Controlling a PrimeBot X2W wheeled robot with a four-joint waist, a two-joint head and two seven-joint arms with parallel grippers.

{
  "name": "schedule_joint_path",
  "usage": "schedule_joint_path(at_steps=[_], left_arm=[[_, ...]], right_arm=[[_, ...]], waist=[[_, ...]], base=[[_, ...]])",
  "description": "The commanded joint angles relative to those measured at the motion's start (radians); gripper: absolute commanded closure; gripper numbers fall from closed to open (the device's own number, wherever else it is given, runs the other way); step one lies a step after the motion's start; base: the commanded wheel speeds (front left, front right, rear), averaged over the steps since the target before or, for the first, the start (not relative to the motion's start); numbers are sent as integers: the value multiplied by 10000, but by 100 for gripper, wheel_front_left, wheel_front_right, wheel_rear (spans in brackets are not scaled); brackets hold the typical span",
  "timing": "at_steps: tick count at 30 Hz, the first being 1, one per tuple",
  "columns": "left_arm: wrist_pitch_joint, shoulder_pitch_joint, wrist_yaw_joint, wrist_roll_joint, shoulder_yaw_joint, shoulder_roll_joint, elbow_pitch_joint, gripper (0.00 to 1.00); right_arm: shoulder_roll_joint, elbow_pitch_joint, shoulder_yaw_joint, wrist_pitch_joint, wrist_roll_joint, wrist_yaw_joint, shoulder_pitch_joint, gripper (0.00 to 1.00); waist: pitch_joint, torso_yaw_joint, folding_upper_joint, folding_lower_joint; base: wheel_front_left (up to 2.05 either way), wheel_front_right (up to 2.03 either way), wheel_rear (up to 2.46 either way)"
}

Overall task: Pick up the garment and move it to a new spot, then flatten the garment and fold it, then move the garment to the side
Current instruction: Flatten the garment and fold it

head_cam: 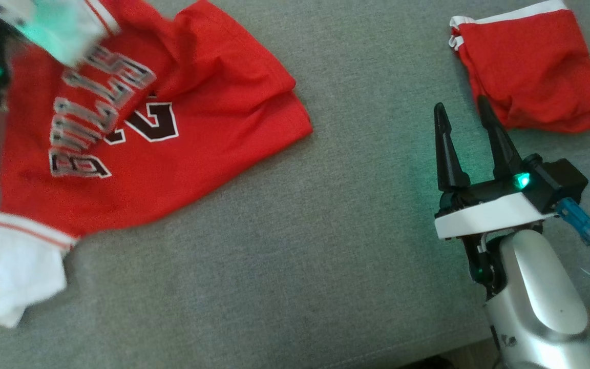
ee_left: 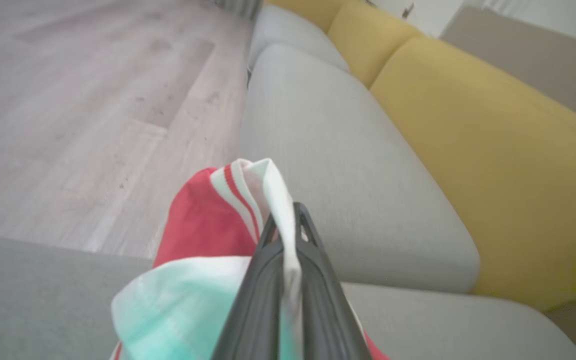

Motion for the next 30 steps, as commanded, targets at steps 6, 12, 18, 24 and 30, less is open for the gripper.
schedule_joint_path(at_steps=[6, 12, 18, 24, 30], left_arm=[[-1738, -1223, 548, 387, 678, 970, 267, 100], [-3167, -1717, 1310, 728, 993, 1499, 1047, 100], [-4209, -1872, 1857, 747, 1422, 1875, 1838, 100], [-4373, -1672, 1666, 965, 1193, 1749, 2482, 0], [-4435, -1587, 1104, 1303, 688, 1357, 2730, 0]], right_arm=[[-1, -319, 224, -107, 32, 65, -301, 0], [-1, -349, 248, -107, 54, 65, -377, 0], [-1, -378, 252, -107, 51, 65, -436, 0], [-1, -309, 182, -107, -61, 65, -421, 0], [-1, -268, 86, -107, -198, 65, -479, 0]], waist=[[278, -6, 0, 0], [546, -70, 0, 0], [721, -107, 0, 0], [712, 44, 0, 0], [453, 368, 0, 0]], base=[[0, 0, 0], [0, 0, 0], [0, 0, 0], [0, 0, 0], [0, 0, 0]])
